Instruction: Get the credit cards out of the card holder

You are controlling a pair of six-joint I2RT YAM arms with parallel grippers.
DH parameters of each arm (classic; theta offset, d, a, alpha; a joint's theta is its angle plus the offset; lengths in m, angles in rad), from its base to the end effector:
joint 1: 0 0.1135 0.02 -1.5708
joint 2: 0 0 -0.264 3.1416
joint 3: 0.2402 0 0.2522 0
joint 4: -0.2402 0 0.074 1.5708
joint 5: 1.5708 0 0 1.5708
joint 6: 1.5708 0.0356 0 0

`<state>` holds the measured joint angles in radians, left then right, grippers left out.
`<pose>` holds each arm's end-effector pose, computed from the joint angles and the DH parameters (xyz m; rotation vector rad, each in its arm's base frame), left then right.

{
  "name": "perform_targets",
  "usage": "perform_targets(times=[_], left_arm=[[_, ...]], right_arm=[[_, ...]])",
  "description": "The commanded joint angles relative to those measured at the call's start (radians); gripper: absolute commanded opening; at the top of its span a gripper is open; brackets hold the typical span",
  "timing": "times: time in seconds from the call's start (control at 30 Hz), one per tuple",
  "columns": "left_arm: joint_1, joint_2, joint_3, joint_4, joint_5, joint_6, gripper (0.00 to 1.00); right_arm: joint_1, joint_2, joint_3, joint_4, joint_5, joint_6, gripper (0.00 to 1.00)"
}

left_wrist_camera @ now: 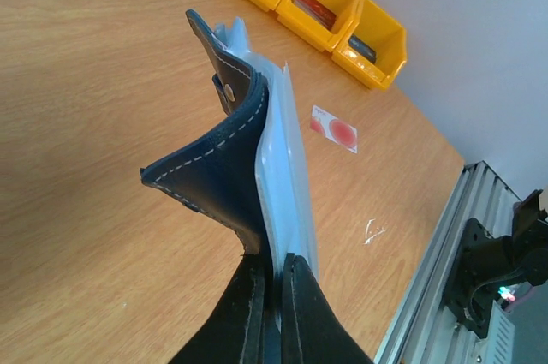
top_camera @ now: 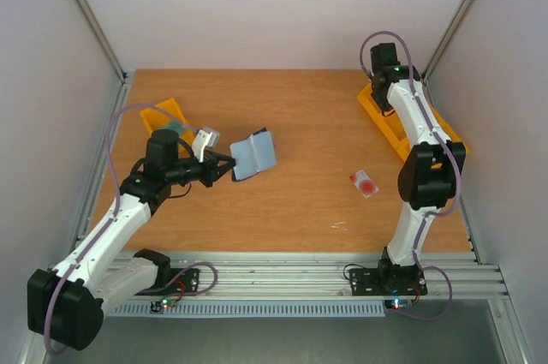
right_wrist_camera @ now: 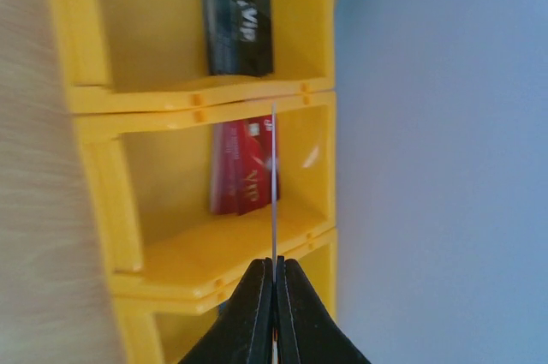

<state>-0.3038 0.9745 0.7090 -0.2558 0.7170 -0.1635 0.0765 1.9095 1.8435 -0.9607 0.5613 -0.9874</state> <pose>0.1946 -0.0855 0.2753 0.5911 2.0271 -1.0288 0.4103 0.0124 0.3171 -1.1881 2.4488 -1.0353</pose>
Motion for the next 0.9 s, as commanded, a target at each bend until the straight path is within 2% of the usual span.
perform_targets(times=[0.0, 0.27, 0.6, 0.73, 0.87], left_arm=[[0.013, -0.015, -0.021, 0.080, -0.025, 0.025, 0.00], [0.037, 0.019, -0.033, 0.083, -0.035, 0.022, 0.00], [0.070, 0.084, -0.023, 0.096, -0.023, 0.015, 0.00], [0.072, 0.097, -0.018, 0.098, -0.019, 0.016, 0.00], [0.073, 0.104, -0.020, 0.110, -0.019, 0.013, 0.00]], right_arm=[[-0.062, 0.100, 0.052, 0.150, 0.139, -0.138, 0.01], [-0.152, 0.295, 0.138, 0.185, 0.137, -0.167, 0.01], [-0.204, 0.392, 0.126, 0.209, 0.169, -0.187, 0.01], [-0.211, 0.374, 0.096, 0.198, 0.209, -0.186, 0.01], [-0.211, 0.325, 0.046, 0.154, 0.171, -0.132, 0.01]])
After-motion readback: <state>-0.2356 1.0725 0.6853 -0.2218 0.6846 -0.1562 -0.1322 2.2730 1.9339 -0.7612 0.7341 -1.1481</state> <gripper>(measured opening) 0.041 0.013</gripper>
